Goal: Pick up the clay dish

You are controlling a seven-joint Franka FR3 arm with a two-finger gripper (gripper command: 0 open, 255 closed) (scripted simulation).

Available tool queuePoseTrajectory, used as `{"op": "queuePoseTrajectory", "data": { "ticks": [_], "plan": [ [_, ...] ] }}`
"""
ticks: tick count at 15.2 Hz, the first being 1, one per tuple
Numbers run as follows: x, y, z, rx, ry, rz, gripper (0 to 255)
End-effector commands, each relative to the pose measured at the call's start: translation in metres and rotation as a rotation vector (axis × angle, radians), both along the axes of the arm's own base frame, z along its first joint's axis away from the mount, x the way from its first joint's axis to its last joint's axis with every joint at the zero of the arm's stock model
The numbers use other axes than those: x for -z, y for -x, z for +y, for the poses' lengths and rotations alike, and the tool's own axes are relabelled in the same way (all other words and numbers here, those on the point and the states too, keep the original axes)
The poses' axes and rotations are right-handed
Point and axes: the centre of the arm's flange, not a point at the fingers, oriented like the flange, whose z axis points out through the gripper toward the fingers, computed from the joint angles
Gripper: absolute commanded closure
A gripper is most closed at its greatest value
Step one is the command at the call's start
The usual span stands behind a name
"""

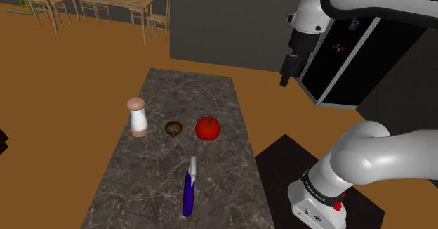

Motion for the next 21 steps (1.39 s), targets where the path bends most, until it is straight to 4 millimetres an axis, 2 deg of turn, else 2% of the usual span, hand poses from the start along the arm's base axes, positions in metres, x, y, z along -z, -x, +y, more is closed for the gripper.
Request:
{"op": "queuePoseTrajectory", "data": {
  "ticks": [1,21],
  "plan": [
    [0.0,0.0,0.0,0.0,0.0,0.0,0],
    [0.172,-0.141,0.141,0.173,-0.014,0.017,0]
  ]
}}
